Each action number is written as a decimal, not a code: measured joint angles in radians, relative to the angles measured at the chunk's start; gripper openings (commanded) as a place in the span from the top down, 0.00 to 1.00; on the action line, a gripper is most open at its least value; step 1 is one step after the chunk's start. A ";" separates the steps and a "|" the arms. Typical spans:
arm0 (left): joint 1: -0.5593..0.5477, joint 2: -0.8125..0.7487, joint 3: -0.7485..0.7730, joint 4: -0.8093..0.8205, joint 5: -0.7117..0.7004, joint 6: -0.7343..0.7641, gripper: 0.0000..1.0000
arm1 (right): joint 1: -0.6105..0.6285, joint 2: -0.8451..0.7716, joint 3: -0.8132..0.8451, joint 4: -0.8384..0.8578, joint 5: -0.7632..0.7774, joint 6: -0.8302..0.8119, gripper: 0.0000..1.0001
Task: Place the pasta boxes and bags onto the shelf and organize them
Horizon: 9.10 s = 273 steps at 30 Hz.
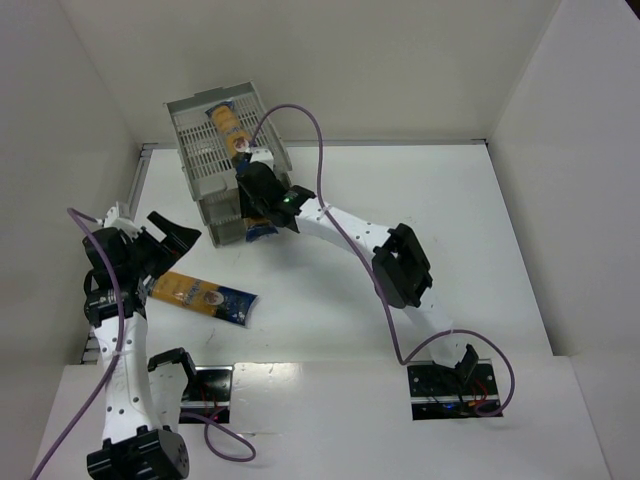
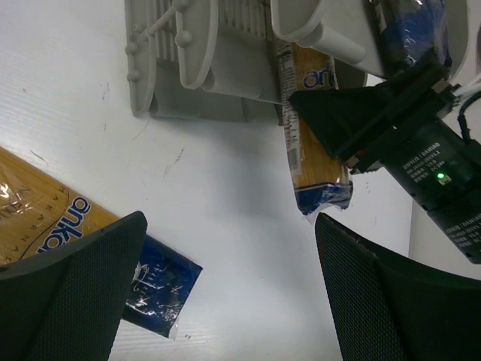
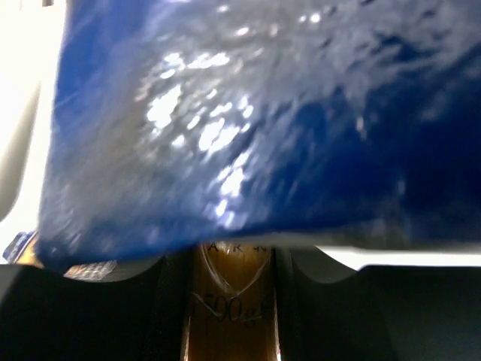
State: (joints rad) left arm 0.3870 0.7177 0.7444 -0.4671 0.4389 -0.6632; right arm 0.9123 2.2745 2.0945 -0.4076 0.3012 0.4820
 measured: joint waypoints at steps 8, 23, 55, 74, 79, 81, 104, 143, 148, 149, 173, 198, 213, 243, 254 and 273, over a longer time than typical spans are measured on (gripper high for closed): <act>-0.002 0.008 0.000 0.026 0.027 -0.019 0.00 | 0.000 0.019 0.018 0.011 0.010 -0.008 0.35; -0.003 0.004 0.000 0.027 0.038 -0.023 0.00 | 0.000 -0.145 -0.130 0.051 -0.091 -0.067 0.11; -0.019 -0.049 -0.031 0.024 0.037 -0.050 0.00 | 0.078 -0.270 -0.564 0.259 -0.219 -0.480 1.00; -0.019 -0.050 -0.031 0.023 0.019 -0.048 0.00 | 0.077 -0.072 -0.358 0.429 0.019 -0.504 1.00; -0.019 -0.050 -0.031 0.021 0.008 -0.046 0.00 | 0.077 -0.047 -0.318 0.430 0.042 -0.504 0.82; -0.019 -0.050 -0.030 0.017 0.003 -0.044 0.00 | 0.077 -0.057 -0.312 0.422 0.020 -0.501 0.26; -0.148 0.298 -0.016 -0.319 -0.199 -0.125 0.00 | 0.098 -0.710 -0.924 0.239 -0.137 -0.644 0.00; -0.122 0.826 0.060 -0.284 -0.176 -0.097 0.96 | 0.010 -0.618 -0.865 0.219 -0.081 -0.641 0.00; -0.122 0.771 0.022 -0.237 -0.140 -0.087 1.00 | 0.010 -0.617 -0.864 0.211 -0.104 -0.624 0.00; -0.124 0.756 0.015 -0.230 -0.140 -0.079 1.00 | 0.010 -0.616 -0.864 0.209 -0.115 -0.621 0.00; -0.293 0.128 0.013 -0.222 0.158 0.169 1.00 | -0.012 -0.550 -0.697 0.151 -0.927 -0.420 0.00; -0.291 0.058 0.089 0.220 0.444 0.019 1.00 | -0.013 -0.446 -0.620 0.372 -1.161 -0.229 0.32; -0.288 0.050 0.070 0.262 0.449 0.031 0.46 | -0.011 -0.443 -0.606 0.375 -1.164 -0.188 1.00; -0.298 0.034 0.070 0.167 0.086 0.225 0.01 | -0.071 -0.761 -1.149 0.240 -0.981 -0.368 1.00; -0.299 0.035 0.098 0.150 -0.063 0.272 0.01 | -0.146 -0.735 -1.246 0.247 -0.917 -0.296 1.00; -0.299 0.045 0.099 0.154 -0.199 0.318 0.01 | -0.149 -0.292 -0.883 0.266 -0.853 -0.128 1.00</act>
State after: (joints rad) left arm 0.0883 0.7631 0.8433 -0.3126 0.2398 -0.3450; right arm 0.7631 1.9827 1.2110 -0.1421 -0.5514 0.3538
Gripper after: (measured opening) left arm 0.990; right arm 0.403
